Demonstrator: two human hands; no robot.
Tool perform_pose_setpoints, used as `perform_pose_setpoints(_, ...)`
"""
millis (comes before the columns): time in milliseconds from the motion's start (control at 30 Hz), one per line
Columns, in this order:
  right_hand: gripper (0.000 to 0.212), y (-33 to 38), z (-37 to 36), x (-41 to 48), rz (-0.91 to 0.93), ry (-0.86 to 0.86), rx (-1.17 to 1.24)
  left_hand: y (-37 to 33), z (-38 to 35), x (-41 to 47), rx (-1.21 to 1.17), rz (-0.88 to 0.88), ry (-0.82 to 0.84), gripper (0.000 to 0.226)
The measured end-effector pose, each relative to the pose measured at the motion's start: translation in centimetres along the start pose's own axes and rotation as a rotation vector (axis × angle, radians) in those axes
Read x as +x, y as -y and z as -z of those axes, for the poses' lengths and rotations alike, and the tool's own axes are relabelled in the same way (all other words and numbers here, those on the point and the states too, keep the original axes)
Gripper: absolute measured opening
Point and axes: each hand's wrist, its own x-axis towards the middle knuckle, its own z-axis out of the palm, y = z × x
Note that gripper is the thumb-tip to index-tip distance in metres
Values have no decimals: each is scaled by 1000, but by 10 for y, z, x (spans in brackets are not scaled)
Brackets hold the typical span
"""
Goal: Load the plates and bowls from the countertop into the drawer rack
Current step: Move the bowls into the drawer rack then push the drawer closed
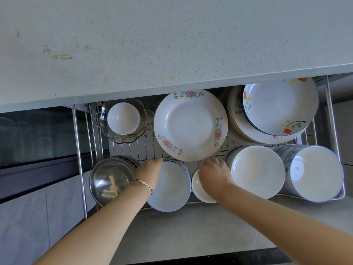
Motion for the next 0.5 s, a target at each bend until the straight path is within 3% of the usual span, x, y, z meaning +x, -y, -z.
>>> perform_pose_setpoints(133,42,27,-1,-10,4,88,186,6,-7,-2,-66,-3,-2,39)
perform_pose_setpoints(233,43,40,-5,-8,-72,166,235,10,-9,-4,-253,14,-24,40)
perform_pose_setpoints(367,37,48,-10,-3,-147,183,281,15,-3,-5,-537,8,-103,26)
perform_pose_setpoints(433,39,49,-10,-2,-178,177,353,17,1,-2,-548,15,-106,23)
perform_pose_setpoints(500,37,49,-9,-1,-206,157,444,18,5,3,-417,23,-5,30)
